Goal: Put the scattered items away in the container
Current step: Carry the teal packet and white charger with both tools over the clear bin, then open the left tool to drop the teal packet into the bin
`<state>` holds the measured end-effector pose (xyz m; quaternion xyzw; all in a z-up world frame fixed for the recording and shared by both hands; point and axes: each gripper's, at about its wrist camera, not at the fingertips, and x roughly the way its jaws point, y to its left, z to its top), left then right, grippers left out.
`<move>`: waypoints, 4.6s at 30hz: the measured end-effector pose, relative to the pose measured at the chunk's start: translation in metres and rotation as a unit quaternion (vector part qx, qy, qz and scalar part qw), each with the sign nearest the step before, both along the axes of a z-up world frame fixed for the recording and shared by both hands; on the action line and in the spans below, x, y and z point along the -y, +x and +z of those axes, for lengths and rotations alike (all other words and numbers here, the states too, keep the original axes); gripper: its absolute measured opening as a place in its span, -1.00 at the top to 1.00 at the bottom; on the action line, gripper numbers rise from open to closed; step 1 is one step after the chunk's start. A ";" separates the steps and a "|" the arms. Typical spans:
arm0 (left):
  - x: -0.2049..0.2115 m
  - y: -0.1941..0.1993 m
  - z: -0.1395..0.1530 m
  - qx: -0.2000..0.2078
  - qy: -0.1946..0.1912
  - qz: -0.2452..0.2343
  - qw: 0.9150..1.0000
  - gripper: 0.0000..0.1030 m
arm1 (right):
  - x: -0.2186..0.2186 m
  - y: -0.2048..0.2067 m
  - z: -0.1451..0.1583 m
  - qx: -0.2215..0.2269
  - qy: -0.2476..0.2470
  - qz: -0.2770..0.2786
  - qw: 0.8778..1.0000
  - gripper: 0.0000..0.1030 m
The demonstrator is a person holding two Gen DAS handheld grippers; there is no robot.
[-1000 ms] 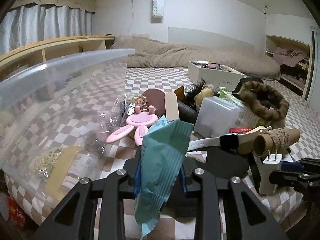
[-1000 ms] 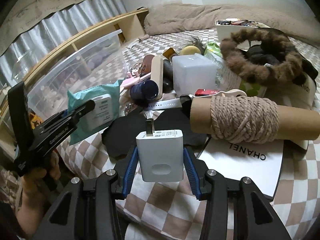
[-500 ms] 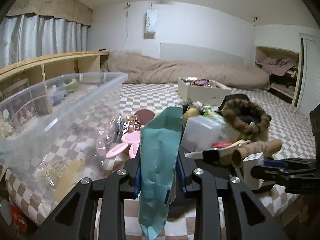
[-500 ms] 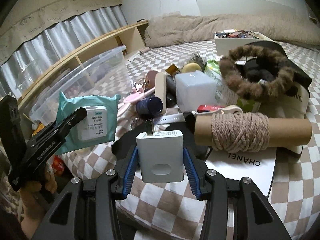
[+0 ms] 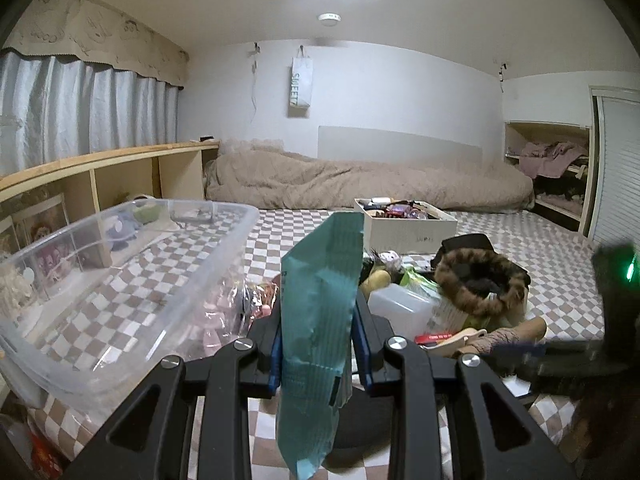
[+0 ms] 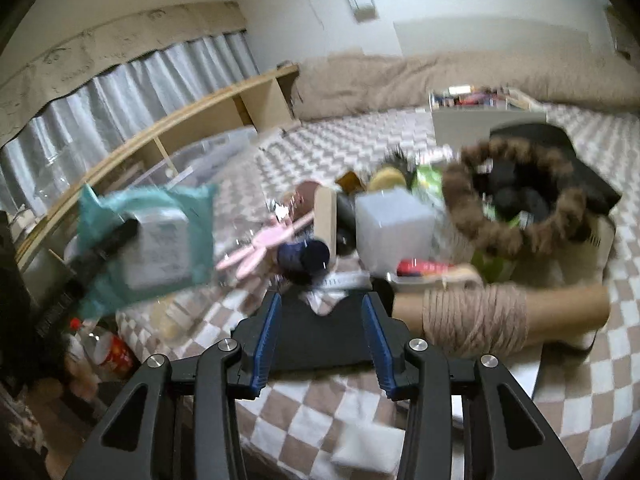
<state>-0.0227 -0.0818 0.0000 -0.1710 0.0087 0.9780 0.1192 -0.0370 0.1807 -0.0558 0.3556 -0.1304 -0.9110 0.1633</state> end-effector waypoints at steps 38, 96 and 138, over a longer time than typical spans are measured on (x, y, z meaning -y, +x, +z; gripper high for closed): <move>-0.002 -0.011 -0.009 0.016 0.015 -0.008 1.000 0.44 | 0.019 0.035 -0.096 0.119 0.028 -0.052 0.991 -0.07; 0.183 -0.104 0.051 0.128 -0.029 0.055 0.990 0.44 | 0.180 -0.090 0.111 -0.037 -0.068 0.200 0.977 -0.07; 0.202 -0.120 0.032 0.205 -0.083 0.045 0.974 0.58 | 0.298 -0.186 0.076 0.055 0.121 0.256 0.957 -0.07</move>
